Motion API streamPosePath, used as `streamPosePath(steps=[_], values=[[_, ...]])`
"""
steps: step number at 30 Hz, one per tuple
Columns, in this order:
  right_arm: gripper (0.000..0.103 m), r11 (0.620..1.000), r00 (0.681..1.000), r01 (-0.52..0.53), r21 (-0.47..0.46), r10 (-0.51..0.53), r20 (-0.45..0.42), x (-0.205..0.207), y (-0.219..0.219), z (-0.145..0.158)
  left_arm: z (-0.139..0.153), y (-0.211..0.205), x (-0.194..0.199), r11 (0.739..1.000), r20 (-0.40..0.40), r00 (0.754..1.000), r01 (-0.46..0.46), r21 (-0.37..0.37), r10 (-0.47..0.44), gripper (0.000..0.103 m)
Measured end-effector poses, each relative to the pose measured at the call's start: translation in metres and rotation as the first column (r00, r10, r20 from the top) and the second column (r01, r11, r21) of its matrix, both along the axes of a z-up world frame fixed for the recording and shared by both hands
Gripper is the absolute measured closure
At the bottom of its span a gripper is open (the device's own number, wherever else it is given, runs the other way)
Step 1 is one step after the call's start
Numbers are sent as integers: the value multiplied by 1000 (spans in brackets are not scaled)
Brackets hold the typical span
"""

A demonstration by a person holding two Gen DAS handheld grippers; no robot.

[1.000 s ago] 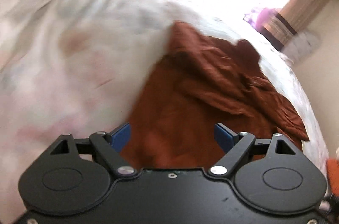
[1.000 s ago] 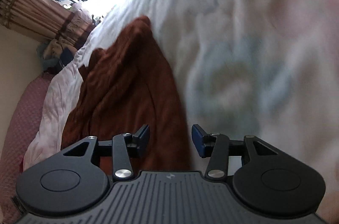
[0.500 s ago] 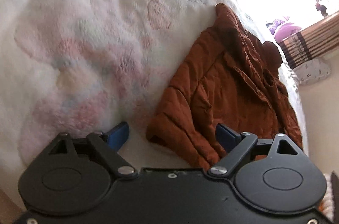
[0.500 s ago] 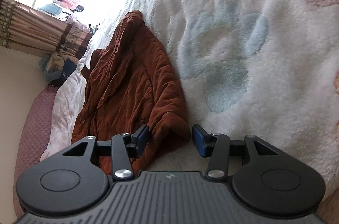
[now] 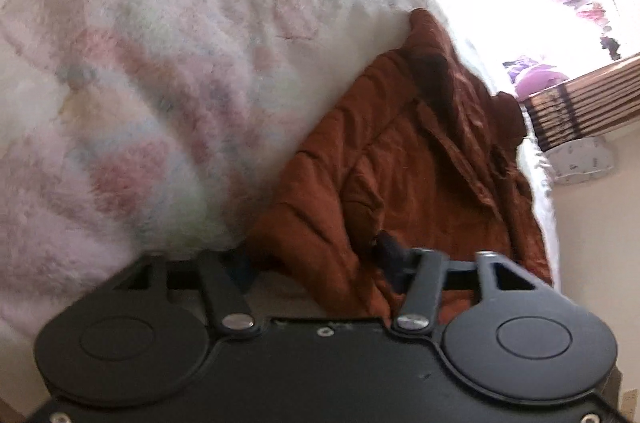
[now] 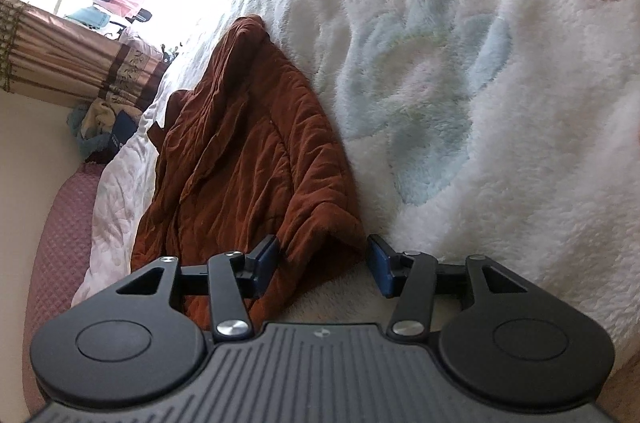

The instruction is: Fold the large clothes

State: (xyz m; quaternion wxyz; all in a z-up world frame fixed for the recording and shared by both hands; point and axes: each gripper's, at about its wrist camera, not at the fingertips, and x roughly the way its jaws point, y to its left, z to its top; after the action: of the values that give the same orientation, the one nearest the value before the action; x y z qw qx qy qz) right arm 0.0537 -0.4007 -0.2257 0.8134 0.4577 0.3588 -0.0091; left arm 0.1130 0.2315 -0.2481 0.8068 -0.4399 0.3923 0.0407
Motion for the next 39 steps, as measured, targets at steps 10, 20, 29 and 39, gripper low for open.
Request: streamPosePath(steps=[10, 20, 29, 39], values=[[87, 996, 997, 20, 91, -27, 79, 4, -1, 14, 27, 3, 4, 997, 113, 993, 33, -68, -25, 89], [91, 973, 973, 25, 227, -76, 218, 76, -15, 58, 87, 4, 67, 996, 252, 967, 65, -58, -48, 91], [92, 988, 965, 36, 153, -75, 253, 219, -21, 102, 128, 11, 199, 994, 293, 950, 94, 49, -105, 91], [92, 996, 989, 87, 25, -90, 115, 336, -16, 59, 86, 3, 318, 985, 185, 976, 84, 148, -111, 91]])
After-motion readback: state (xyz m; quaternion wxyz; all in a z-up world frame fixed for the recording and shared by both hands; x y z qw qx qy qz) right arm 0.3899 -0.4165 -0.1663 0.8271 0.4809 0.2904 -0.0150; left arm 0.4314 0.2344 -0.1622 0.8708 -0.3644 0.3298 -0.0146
